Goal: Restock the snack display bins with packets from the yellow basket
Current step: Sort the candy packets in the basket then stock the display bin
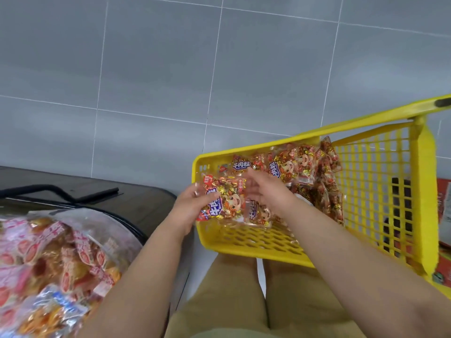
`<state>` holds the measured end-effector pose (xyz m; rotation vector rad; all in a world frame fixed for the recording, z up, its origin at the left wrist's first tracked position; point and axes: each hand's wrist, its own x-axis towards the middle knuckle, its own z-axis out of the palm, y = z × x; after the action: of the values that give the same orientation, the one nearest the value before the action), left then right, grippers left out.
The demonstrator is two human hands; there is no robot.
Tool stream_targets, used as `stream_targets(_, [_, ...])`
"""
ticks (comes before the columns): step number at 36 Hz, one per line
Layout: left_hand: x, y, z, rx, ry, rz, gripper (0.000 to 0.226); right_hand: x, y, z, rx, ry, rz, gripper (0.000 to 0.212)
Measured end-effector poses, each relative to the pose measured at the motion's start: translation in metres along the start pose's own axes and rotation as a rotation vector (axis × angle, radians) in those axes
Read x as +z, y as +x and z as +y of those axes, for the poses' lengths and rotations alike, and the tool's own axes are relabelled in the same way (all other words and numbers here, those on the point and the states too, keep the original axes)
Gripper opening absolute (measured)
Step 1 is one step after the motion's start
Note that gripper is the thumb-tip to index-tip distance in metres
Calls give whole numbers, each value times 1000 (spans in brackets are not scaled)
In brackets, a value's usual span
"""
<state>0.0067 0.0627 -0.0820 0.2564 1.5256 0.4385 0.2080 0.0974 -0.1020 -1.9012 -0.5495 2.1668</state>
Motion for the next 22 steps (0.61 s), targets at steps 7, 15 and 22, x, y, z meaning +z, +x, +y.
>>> stream_targets(7, [-27, 10, 8, 198, -5, 158, 17, -5, 54, 12, 148, -342, 399, 58])
stream_targets(15, [-25, 20, 6, 141, -97, 82, 24, -1, 70, 25, 166, -447, 385, 73])
stream_targets(22, [-27, 22, 7, 138, -99, 76, 25, -16, 55, 26, 131, -364, 374, 59])
